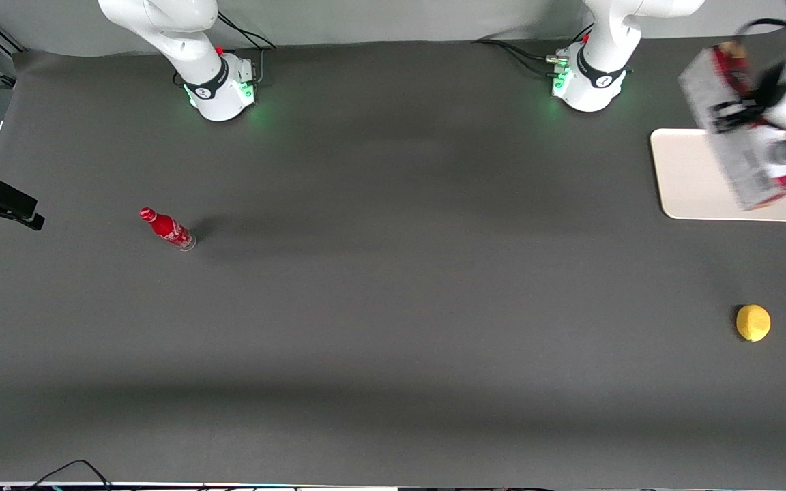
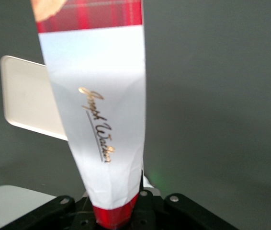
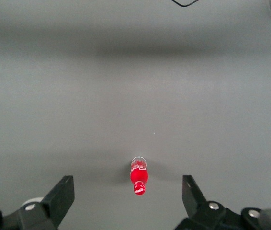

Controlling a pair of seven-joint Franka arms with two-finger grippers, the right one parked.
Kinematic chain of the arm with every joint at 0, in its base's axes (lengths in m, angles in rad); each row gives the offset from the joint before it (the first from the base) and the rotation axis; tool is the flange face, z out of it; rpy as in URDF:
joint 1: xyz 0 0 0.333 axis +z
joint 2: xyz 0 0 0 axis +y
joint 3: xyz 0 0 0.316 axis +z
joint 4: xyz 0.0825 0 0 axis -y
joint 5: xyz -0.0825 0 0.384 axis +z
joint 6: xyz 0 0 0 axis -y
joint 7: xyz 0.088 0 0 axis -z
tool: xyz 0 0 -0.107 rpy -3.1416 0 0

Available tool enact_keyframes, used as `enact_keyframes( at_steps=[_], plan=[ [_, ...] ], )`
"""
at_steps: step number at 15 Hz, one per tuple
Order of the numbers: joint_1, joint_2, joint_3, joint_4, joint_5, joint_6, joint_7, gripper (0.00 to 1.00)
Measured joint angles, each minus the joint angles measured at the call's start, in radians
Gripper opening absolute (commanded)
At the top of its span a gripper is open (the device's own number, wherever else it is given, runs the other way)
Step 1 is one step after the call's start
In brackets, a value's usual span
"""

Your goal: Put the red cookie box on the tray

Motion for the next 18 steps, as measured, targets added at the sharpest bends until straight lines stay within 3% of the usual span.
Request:
enact_keyframes(
  at_steps=[7,12,18],
  plan=[
    [0.015,-0.003,0.370,-0.021,0.160,0.098,0.502,0.00],
    [0.036,0.040,0.615,-0.155,0.179,0.358,0.771,0.00],
    [0.068,0.172,0.804,-0.380,0.179,0.742,0.961,0.00]
  ],
)
